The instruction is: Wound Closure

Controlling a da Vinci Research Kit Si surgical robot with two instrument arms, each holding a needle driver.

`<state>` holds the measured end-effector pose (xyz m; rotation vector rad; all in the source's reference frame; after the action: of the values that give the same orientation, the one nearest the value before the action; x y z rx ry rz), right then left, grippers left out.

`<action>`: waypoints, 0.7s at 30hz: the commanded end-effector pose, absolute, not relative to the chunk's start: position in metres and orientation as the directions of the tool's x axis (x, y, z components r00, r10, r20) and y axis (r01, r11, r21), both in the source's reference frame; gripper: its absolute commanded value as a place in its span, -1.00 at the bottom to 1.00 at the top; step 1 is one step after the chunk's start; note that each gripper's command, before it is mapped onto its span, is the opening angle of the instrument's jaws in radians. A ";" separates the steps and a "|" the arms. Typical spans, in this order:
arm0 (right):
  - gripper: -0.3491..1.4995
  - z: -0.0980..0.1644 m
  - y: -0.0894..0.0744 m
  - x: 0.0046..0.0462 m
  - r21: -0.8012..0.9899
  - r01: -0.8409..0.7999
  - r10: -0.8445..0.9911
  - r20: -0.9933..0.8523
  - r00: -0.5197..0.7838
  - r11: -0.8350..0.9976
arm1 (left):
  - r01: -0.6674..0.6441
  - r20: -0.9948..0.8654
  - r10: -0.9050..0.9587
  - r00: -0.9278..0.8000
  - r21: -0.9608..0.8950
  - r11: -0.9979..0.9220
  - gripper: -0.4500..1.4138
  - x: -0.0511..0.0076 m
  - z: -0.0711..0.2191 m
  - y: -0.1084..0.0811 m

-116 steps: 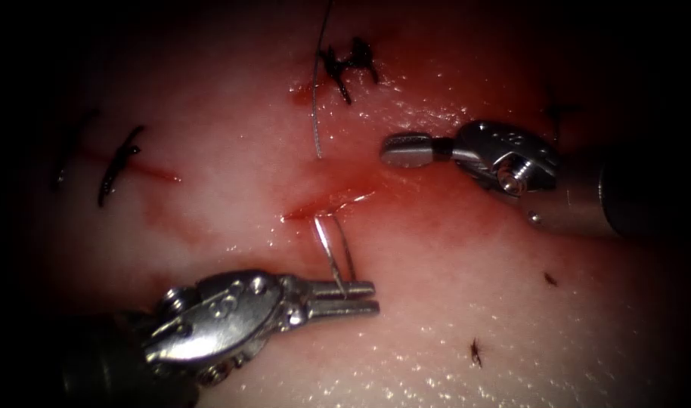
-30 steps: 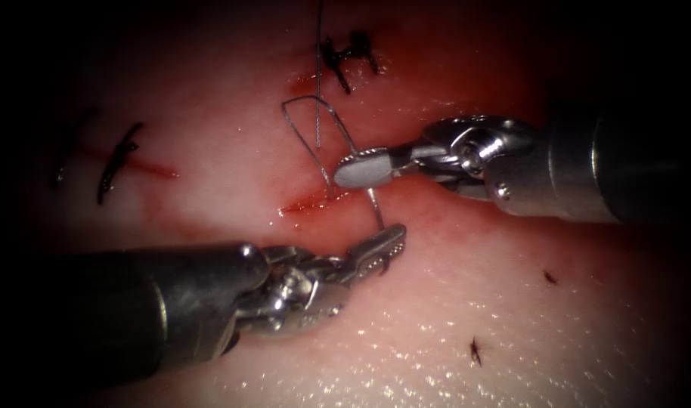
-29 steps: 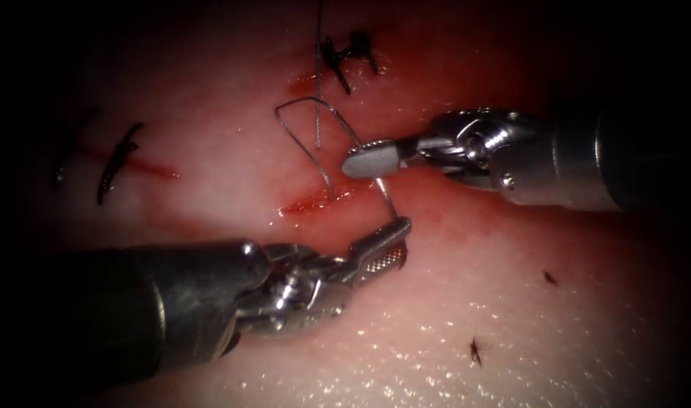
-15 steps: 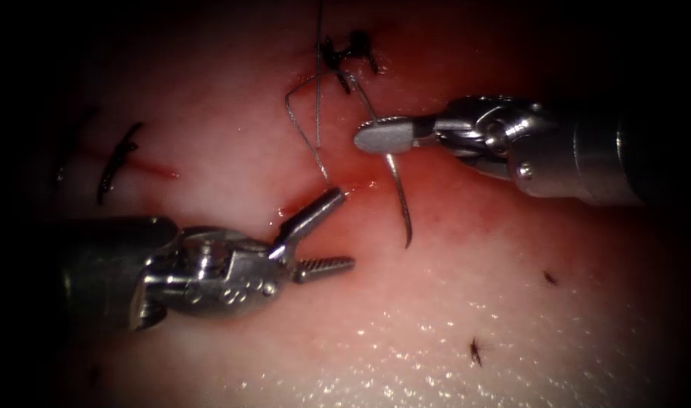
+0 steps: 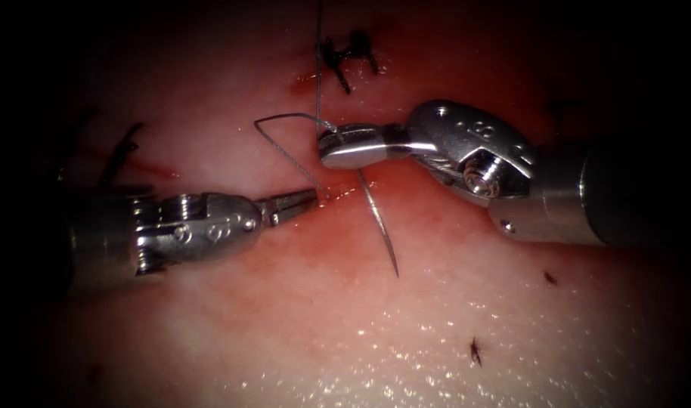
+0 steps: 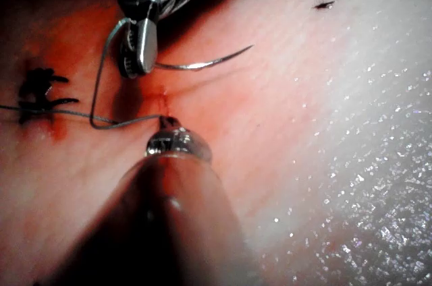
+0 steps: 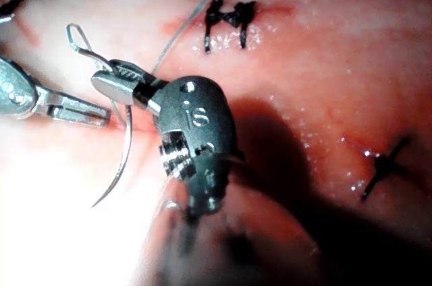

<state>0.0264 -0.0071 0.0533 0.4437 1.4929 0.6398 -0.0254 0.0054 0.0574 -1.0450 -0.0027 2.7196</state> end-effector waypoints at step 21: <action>-1.00 0.054 -0.007 0.0278 0.376 -0.110 0.364 -0.925 -0.112 0.920 | -0.153 -0.463 0.241 -0.853 -0.219 -0.964 -1.00 -0.0259 0.063 0.007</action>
<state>0.0272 -0.0070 0.0529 0.1893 1.6430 0.3972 -0.0253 0.0075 0.0622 -0.7275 -0.2645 2.8325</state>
